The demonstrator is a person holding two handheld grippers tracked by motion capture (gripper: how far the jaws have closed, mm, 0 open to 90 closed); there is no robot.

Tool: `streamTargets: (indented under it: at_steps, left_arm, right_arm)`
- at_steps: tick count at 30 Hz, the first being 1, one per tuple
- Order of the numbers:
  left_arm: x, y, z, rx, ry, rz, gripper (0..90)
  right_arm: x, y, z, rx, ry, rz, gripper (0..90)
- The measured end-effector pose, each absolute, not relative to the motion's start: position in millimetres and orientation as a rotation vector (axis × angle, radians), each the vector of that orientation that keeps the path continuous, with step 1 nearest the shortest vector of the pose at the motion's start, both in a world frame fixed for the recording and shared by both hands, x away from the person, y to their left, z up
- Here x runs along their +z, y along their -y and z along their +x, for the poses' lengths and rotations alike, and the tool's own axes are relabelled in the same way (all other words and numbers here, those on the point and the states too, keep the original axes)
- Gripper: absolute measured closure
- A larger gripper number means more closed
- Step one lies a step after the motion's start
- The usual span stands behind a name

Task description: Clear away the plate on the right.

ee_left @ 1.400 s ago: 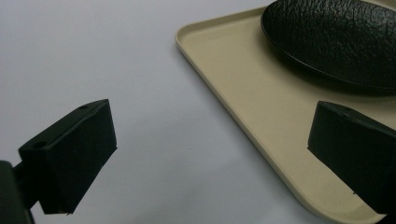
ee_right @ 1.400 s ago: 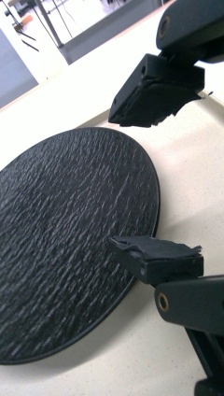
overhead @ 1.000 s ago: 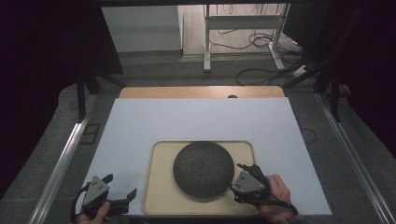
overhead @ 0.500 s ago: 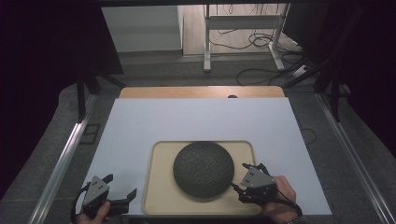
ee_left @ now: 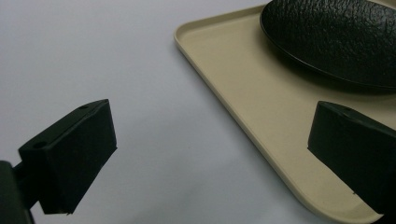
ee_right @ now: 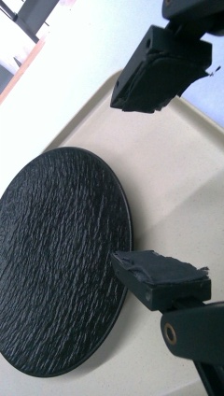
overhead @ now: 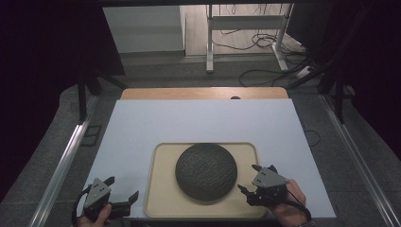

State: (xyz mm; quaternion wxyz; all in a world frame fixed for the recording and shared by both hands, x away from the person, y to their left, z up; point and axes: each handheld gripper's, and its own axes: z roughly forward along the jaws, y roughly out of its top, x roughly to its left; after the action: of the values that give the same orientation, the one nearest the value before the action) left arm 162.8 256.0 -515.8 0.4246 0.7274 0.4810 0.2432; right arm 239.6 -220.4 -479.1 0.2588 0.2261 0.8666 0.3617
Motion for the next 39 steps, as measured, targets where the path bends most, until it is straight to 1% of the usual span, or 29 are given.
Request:
streamTargets:
  at_steps: [10, 25, 39]
  left_arm:
    - [-515.8, -256.1, 162.5, 0.608, -1.204, 1.821, 0.7]
    - [-515.9, -256.0, 162.3, 0.606, -1.204, 1.823, 0.7]
    - [-516.1, -256.0, 162.6, 0.603, -1.203, 1.824, 0.7]
  right_arm:
    - [-479.0, 229.3, 240.4, 1.006, -2.34, 0.643, 17.2]
    - [-475.6, 240.4, 237.4, 1.063, -2.315, 0.681, 6.7]
    - [-474.2, 256.6, 233.8, 1.104, -2.279, 0.75, 4.5]
